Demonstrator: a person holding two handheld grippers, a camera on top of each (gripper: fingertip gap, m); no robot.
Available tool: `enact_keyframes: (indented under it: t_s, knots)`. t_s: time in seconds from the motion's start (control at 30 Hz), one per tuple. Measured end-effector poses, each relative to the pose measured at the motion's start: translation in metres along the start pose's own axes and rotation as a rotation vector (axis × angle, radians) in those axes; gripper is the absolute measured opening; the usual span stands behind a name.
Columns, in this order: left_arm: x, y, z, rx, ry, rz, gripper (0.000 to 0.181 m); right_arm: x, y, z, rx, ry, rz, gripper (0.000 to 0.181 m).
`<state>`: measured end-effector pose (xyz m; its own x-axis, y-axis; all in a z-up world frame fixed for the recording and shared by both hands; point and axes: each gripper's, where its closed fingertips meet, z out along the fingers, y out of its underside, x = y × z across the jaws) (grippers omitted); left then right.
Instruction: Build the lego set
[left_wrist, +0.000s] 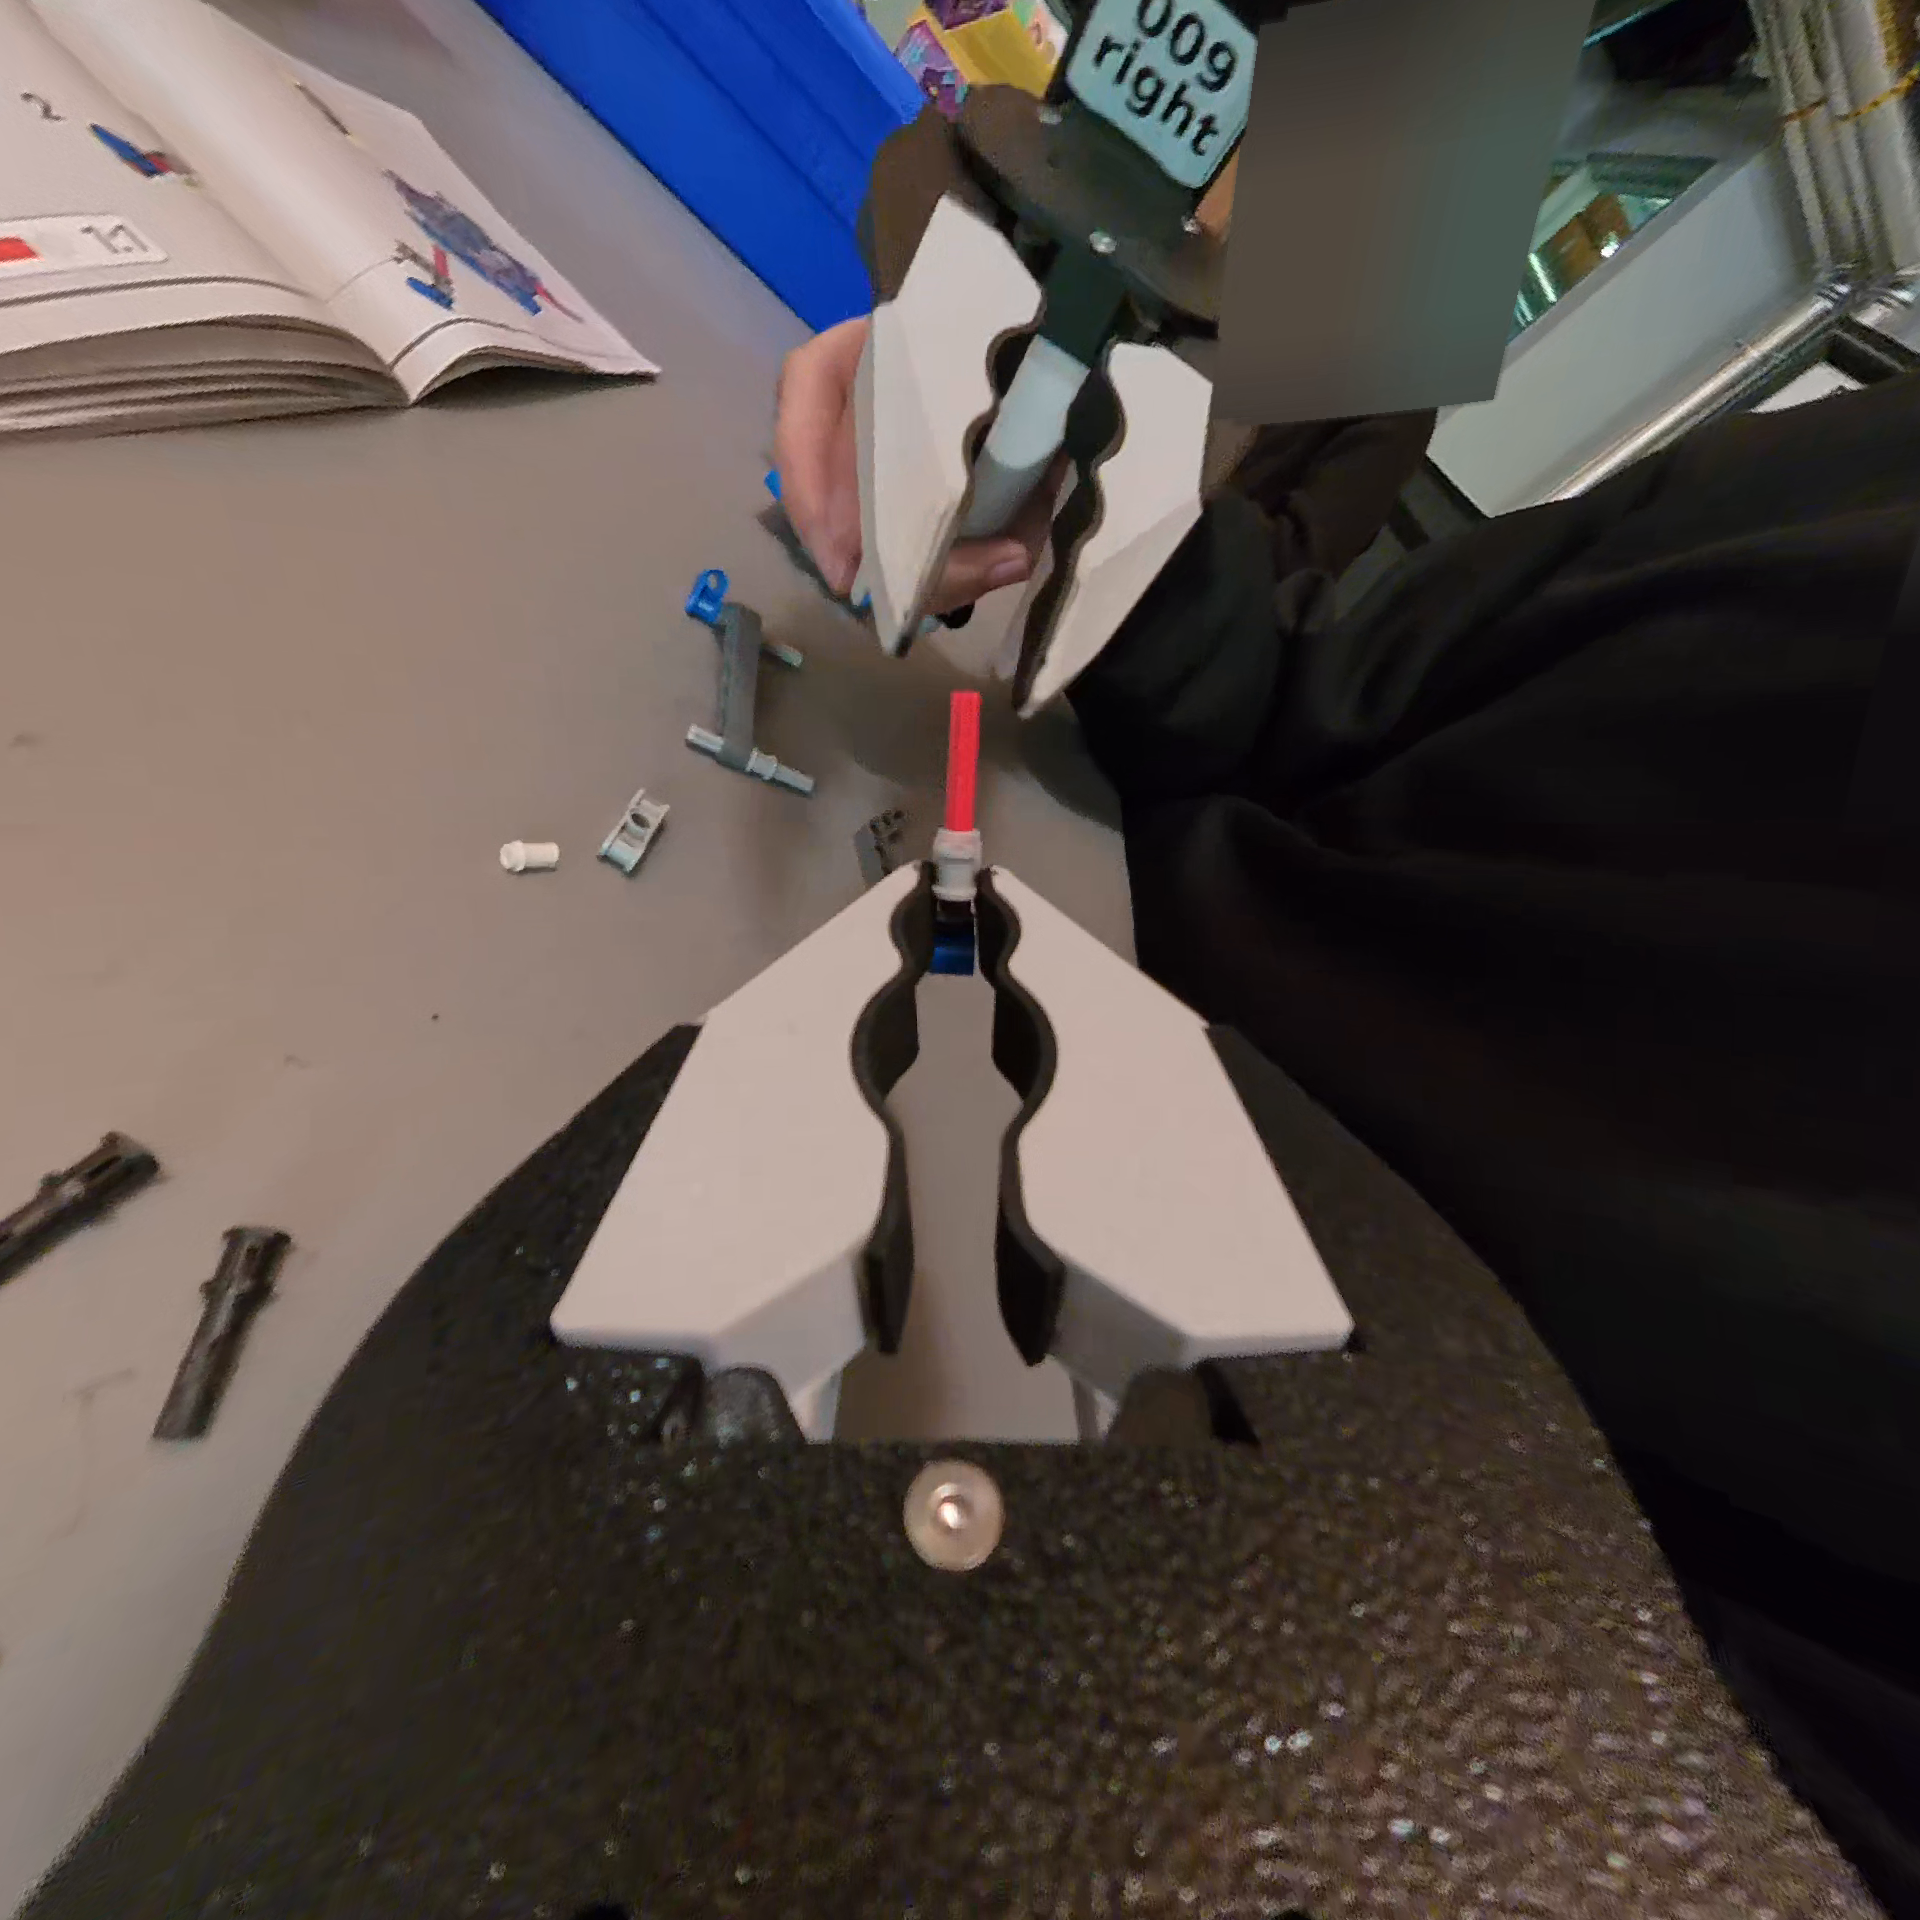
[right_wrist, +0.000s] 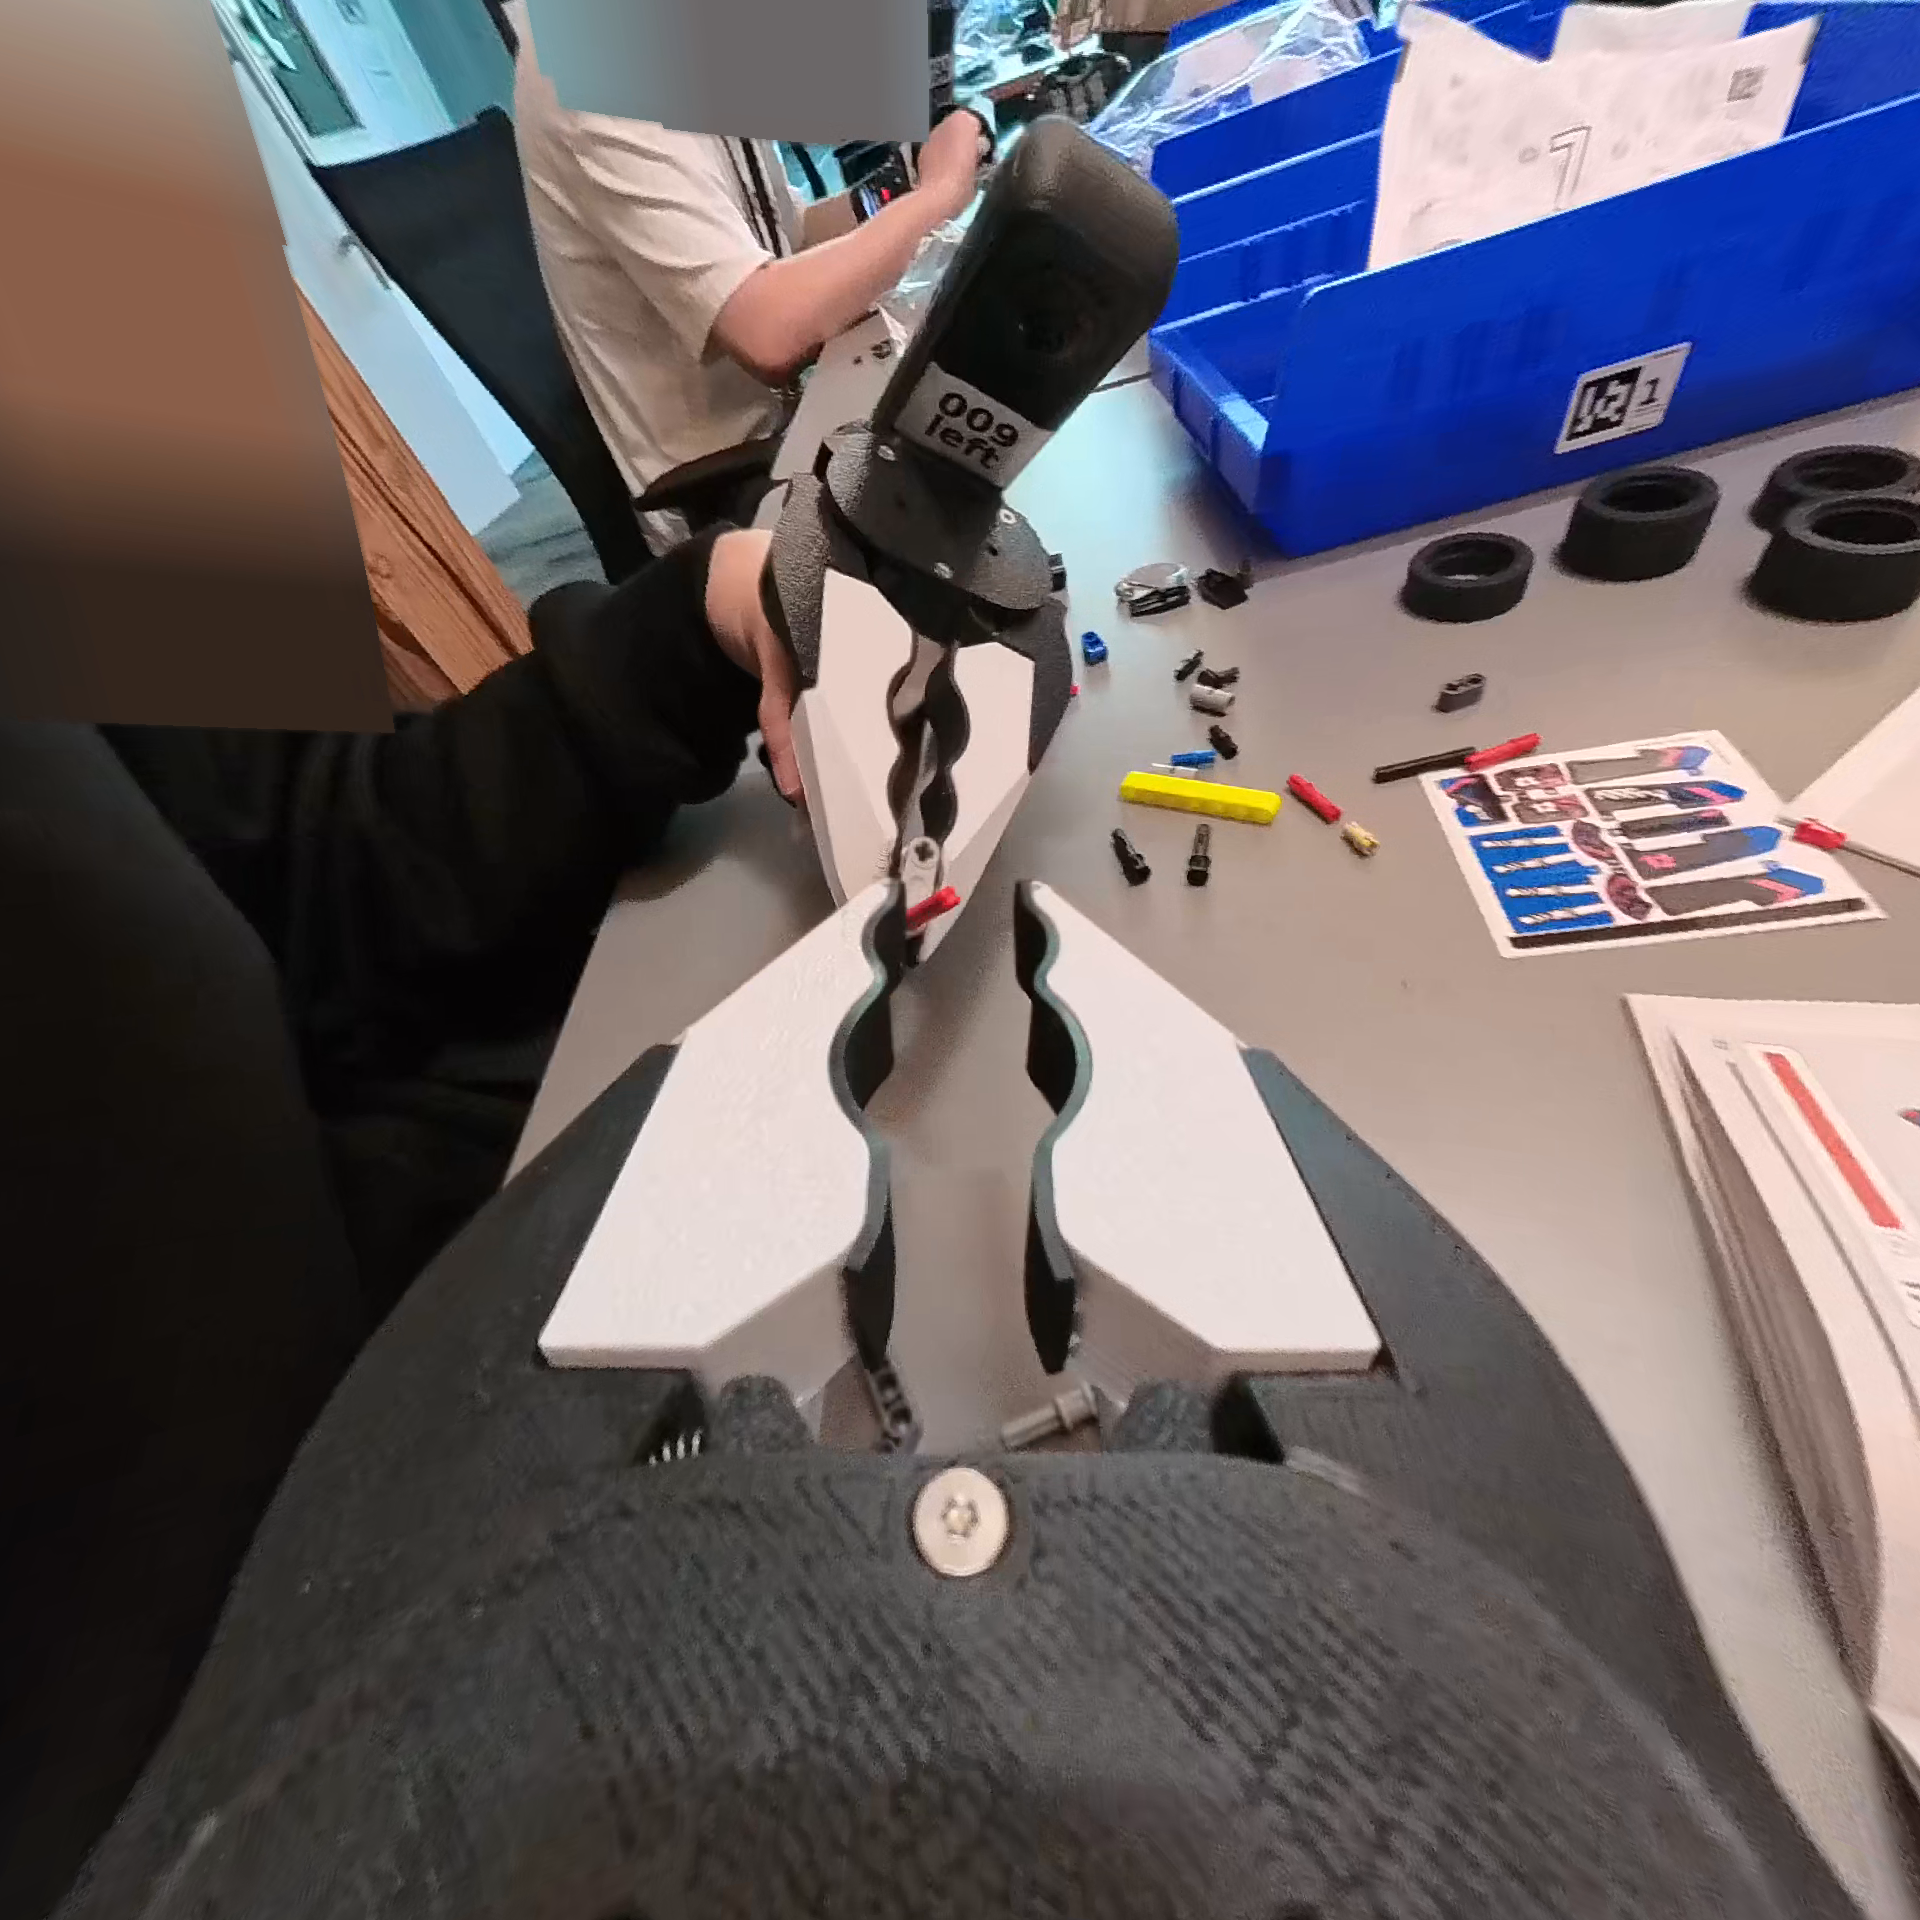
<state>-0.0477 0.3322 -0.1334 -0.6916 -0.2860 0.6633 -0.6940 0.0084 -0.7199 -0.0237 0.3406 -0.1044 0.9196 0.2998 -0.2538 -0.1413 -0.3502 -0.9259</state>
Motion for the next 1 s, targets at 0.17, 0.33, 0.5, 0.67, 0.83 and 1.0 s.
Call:
enact_keyframes:
  t_s: [0.17,0.33,0.5,0.67,0.83,1.0]
  knots:
    - [0.009,-0.008,-0.002,0.041,0.02,0.11,0.004,-0.015,-0.005,0.006,0.011,-0.058,-0.012,0.01]
    - [0.015,-0.013,-0.002,0.063,0.011,0.228,0.004,-0.02,-0.012,0.003,0.014,-0.038,-0.083,0.006]
    - [0.016,-0.014,-0.002,0.066,-0.011,0.264,0.004,-0.022,-0.015,0.003,0.011,-0.017,-0.137,0.004]
    - [0.007,-0.025,-0.003,0.101,-0.1,0.278,0.005,-0.015,-0.018,0.001,0.058,-0.006,-0.096,0.002]
    - [0.007,-0.044,-0.002,0.211,-0.112,0.276,0.018,-0.001,-0.031,-0.007,0.188,0.025,0.008,0.002]
    - [-0.005,-0.056,-0.007,0.285,-0.201,0.295,0.032,0.002,-0.036,-0.01,0.255,0.018,0.053,0.002]
